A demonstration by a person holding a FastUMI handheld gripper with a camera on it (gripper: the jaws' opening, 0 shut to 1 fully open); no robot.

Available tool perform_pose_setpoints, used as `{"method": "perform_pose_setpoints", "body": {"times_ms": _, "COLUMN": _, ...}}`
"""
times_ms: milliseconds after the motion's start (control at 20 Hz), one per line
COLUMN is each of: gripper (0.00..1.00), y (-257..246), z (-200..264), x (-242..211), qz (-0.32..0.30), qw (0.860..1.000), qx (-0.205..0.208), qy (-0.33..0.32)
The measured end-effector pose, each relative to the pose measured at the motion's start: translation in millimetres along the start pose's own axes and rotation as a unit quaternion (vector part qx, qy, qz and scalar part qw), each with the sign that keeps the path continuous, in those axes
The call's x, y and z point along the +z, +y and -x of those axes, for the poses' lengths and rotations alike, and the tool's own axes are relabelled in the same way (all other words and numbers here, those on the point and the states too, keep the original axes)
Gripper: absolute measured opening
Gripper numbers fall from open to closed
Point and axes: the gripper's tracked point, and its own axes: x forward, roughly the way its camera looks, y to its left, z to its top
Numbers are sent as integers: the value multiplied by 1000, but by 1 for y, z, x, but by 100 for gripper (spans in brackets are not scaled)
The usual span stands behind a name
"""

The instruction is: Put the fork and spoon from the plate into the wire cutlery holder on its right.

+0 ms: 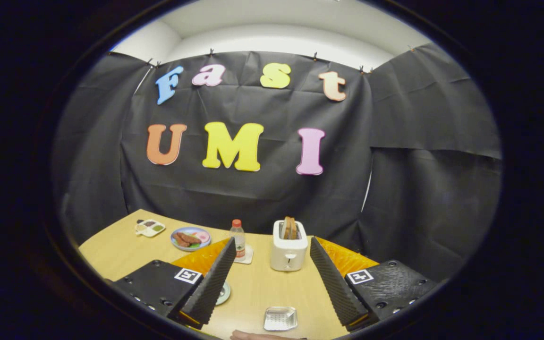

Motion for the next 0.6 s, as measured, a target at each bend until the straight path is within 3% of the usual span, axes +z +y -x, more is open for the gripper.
{"method": "perform_pose_setpoints", "body": {"times_ms": 350, "gripper": 95, "y": 66, "z": -44, "x": -83, "qz": 2, "qw": 994, "qx": 51, "qy": 101}}
{"method": "perform_pose_setpoints", "body": {"times_ms": 600, "gripper": 94, "y": 102, "z": -69, "x": -161, "qz": -20, "qw": 977, "qx": 58, "qy": 204}}
